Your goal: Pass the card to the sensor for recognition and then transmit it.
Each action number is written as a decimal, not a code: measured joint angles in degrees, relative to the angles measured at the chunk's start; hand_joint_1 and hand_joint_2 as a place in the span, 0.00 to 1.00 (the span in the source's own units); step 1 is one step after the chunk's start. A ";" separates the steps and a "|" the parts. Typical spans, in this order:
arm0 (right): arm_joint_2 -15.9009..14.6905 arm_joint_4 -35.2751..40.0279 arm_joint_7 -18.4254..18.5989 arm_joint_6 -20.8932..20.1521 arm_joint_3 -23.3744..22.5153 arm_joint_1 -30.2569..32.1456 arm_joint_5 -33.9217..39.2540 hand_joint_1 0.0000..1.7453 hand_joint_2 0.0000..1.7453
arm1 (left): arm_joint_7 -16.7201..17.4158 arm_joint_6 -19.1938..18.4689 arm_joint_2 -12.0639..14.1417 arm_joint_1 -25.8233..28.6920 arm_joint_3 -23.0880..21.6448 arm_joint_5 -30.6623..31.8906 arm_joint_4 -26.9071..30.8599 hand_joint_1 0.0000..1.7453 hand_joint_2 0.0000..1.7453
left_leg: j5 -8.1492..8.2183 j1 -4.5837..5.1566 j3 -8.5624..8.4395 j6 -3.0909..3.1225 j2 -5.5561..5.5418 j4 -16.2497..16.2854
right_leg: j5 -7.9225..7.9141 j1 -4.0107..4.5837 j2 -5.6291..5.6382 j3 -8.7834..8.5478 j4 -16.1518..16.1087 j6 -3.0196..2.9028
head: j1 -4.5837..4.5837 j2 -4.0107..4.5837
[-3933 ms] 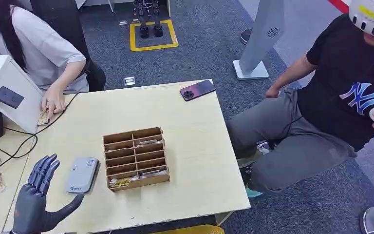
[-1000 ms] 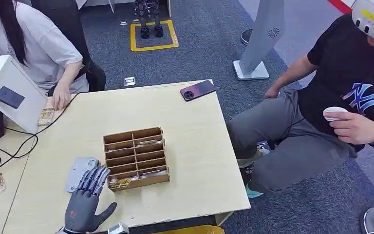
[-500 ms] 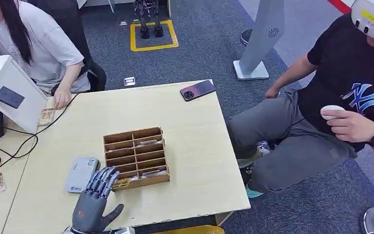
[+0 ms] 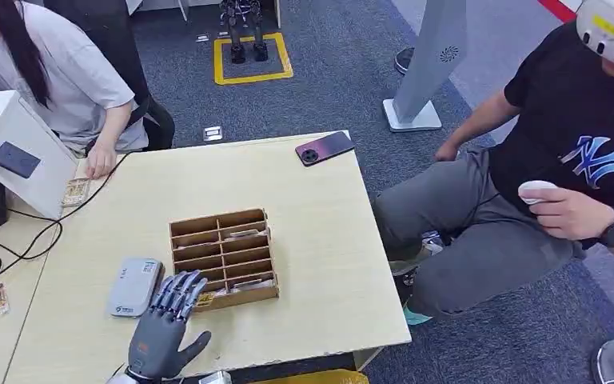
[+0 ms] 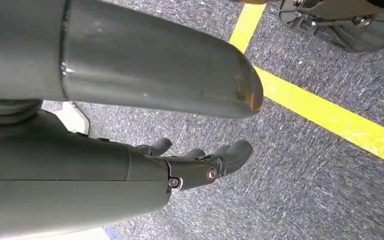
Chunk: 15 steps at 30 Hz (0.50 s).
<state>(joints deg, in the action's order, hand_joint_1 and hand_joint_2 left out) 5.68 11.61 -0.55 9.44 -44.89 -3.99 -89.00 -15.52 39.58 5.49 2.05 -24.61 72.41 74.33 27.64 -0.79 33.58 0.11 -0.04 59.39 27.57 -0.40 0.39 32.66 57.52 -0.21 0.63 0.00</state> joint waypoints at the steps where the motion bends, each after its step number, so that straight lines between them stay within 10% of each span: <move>1: 0.02 0.00 0.02 0.00 0.00 0.00 0.00 0.00 0.00 | 0.13 0.00 -0.02 -0.11 0.00 0.00 -0.09 0.00 1.00 | 0.00 0.00 0.00 0.00 0.00 0.00 | 0.00 0.00 0.00 0.00 0.00 0.00 | -0.02 0.00; 15: 0.24 0.00 0.02 0.00 0.00 0.00 -0.09 0.00 0.00 | -0.55 0.00 -0.68 -1.30 0.00 -1.38 -1.77 0.00 1.00 | 0.00 0.00 0.00 0.00 0.00 0.00 | 0.00 0.00 0.00 0.00 0.00 0.00 | 0.00 0.00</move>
<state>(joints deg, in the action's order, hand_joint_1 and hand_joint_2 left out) 5.92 11.61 -0.52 9.44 -44.89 -3.99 -89.09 -16.07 39.58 4.81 0.75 -24.61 71.03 72.56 27.64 -0.79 33.58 0.11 -0.05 59.38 27.57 -0.40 0.39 32.66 57.52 -0.21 0.63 0.00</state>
